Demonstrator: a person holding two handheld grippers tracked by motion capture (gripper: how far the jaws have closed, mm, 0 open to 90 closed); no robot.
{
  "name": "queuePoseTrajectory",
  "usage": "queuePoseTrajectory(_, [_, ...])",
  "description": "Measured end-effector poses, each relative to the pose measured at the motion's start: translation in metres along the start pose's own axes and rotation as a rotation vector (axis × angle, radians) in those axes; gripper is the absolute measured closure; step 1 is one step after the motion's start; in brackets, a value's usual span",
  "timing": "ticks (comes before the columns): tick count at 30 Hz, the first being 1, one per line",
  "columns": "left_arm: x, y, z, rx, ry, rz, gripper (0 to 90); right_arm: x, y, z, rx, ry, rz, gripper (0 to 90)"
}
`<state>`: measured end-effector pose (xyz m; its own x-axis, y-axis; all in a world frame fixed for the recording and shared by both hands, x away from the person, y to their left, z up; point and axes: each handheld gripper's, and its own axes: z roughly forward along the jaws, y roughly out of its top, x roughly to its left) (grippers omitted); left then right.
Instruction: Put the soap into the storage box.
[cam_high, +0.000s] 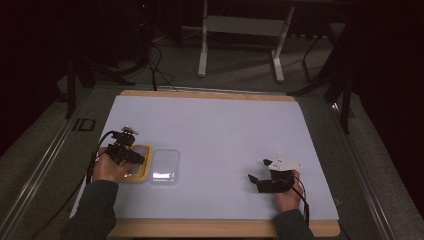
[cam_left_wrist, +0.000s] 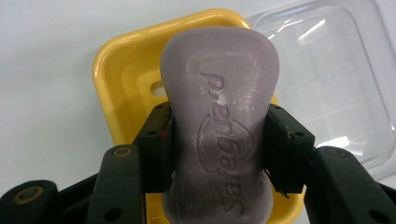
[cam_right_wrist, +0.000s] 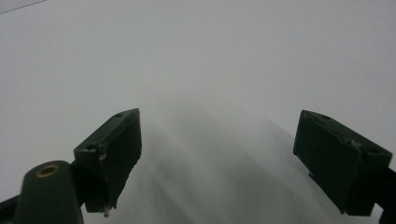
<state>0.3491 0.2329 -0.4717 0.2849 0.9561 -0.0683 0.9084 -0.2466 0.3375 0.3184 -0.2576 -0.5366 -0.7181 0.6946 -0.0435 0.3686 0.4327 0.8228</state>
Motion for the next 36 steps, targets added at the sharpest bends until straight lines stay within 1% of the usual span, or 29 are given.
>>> queuePoseTrajectory(4, [0.001, 0.001, 0.006, 0.027, 0.007, -0.004, 49.6, 0.000, 0.000, 0.000, -0.001, 0.000, 0.002, 14.9])
queuePoseTrajectory(7, [0.001, 0.001, 0.008, 0.031, 0.003, -0.003, 49.6, 0.000, 0.000, 0.000, -0.001, 0.000, 0.000, 14.9])
queuePoseTrajectory(12, [0.001, 0.001, 0.010, 0.039, 0.009, -0.004, 49.6, 0.000, 0.000, 0.000, -0.001, -0.001, 0.001, 14.9])
queuePoseTrajectory(13, [0.000, 0.001, 0.012, 0.048, 0.029, -0.001, 49.6, 0.000, 0.000, 0.000, -0.001, 0.000, -0.001, 14.9])
queuePoseTrajectory(14, [-0.001, 0.000, 0.014, 0.054, 0.035, 0.002, 49.6, 0.000, 0.000, 0.000, -0.001, 0.000, -0.001, 14.9])
queuePoseTrajectory(20, [-0.003, 0.001, 0.018, 0.068, 0.039, 0.002, 49.6, 0.000, 0.000, 0.000, 0.000, -0.001, -0.001, 14.9])
queuePoseTrajectory(22, [-0.004, 0.001, 0.021, 0.078, 0.051, 0.003, 49.5, 0.000, 0.000, 0.000, 0.001, -0.001, 0.000, 14.9])
queuePoseTrajectory(25, [-0.004, 0.001, 0.021, 0.080, 0.052, 0.002, 49.1, 0.000, 0.000, 0.000, 0.001, 0.000, 0.000, 14.9])
queuePoseTrajectory(26, [-0.002, 0.001, 0.021, 0.085, 0.037, 0.001, 48.5, 0.000, 0.000, 0.000, 0.002, 0.000, 0.000, 14.9])
queuePoseTrajectory(27, [-0.002, 0.001, 0.020, 0.080, 0.032, -0.002, 46.8, 0.000, 0.000, 0.000, 0.002, 0.001, -0.001, 14.9])
queuePoseTrajectory(28, [-0.002, 0.001, 0.020, 0.080, 0.032, -0.002, 42.0, 0.000, 0.000, 0.000, 0.002, 0.001, -0.001, 14.9])
queuePoseTrajectory(29, [-0.002, 0.002, 0.018, 0.074, 0.042, 0.001, 42.0, 0.001, 0.000, 0.000, 0.003, 0.000, -0.002, 14.9])
queuePoseTrajectory(30, [-0.002, 0.002, 0.015, 0.075, 0.054, 0.001, 36.2, 0.001, 0.000, 0.000, 0.004, 0.000, -0.002, 14.9])
queuePoseTrajectory(32, [-0.002, 0.003, 0.008, 0.051, 0.050, 0.001, 33.1, 0.001, 0.000, 0.000, 0.004, 0.000, -0.002, 14.9])
queuePoseTrajectory(33, [-0.004, 0.003, 0.003, 0.033, 0.055, -0.001, 31.4, 0.001, 0.000, 0.000, 0.004, 0.000, -0.003, 14.9])
queuePoseTrajectory(35, [-0.008, 0.003, -0.007, -0.013, 0.058, 0.013, 30.5, 0.001, 0.000, 0.000, 0.004, 0.000, -0.003, 14.9])
queuePoseTrajectory(36, [-0.010, 0.003, -0.013, -0.049, 0.062, 0.022, 29.6, 0.001, 0.000, 0.000, 0.005, -0.001, -0.003, 14.9])
